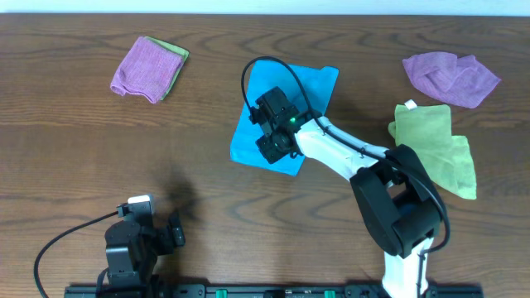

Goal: Fold the cloth

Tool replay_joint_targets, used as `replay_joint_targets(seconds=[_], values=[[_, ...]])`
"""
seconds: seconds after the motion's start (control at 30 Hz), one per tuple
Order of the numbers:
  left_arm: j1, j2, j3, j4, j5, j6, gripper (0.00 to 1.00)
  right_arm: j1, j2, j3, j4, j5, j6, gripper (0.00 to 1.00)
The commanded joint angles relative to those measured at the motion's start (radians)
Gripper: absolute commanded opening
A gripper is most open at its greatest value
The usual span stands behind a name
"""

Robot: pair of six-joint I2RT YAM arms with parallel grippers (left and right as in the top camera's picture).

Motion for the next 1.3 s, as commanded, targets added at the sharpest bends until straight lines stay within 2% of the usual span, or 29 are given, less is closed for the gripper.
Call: replay_joint_targets(seconds=[0.0, 0.03, 0.23, 0.37, 0.4, 0.43, 0.53, 0.6, 0.73, 0.83, 0.87, 1.27], values=[[0.0, -0.006, -0.021, -0.016, -0.004, 0.021, 0.95, -0.003, 0.014, 0.014, 0.012, -0.015, 0.007, 0.04], [0.0, -0.006, -0.021, -0.016, -0.004, 0.021, 0.95, -0.003, 0.014, 0.014, 0.015, -0.016, 0.007, 0.01], [0.0, -0.006, -0.021, -0.016, -0.004, 0.021, 0.95, -0.003, 0.003, 0.014, 0.007, -0.015, 0.007, 0.02], [0.0, -0.006, -0.021, -0.016, -0.004, 0.021, 0.95, -0.003, -0.022, 0.015, 0.002, -0.016, 0.007, 0.12], [0.0, -0.006, -0.021, -0.016, -0.004, 0.021, 0.95, -0.003, -0.027, 0.015, 0.0, -0.015, 0.006, 0.18], [0.0, -0.006, -0.021, -0.016, -0.004, 0.021, 0.95, -0.003, -0.034, 0.015, -0.002, -0.015, 0.006, 0.18], [0.0, -0.006, -0.021, -0.016, -0.004, 0.021, 0.95, -0.003, -0.034, 0.015, -0.01, -0.015, 0.006, 0.06], [0.0, -0.006, -0.021, -0.016, -0.004, 0.021, 0.95, -0.002, -0.034, 0.015, -0.018, -0.015, 0.007, 0.01], [0.0, -0.006, -0.021, -0.016, -0.004, 0.021, 0.95, -0.003, -0.037, 0.015, -0.023, -0.015, 0.006, 0.01], [0.0, -0.006, -0.021, -0.016, -0.004, 0.021, 0.95, -0.002, -0.04, 0.016, -0.023, -0.016, 0.002, 0.18], [0.0, -0.006, -0.021, -0.016, -0.004, 0.021, 0.95, -0.003, -0.04, 0.016, -0.023, -0.015, 0.002, 0.2], [0.0, -0.006, -0.021, -0.016, -0.004, 0.021, 0.95, -0.003, -0.04, 0.016, -0.023, -0.016, -0.004, 0.19]])
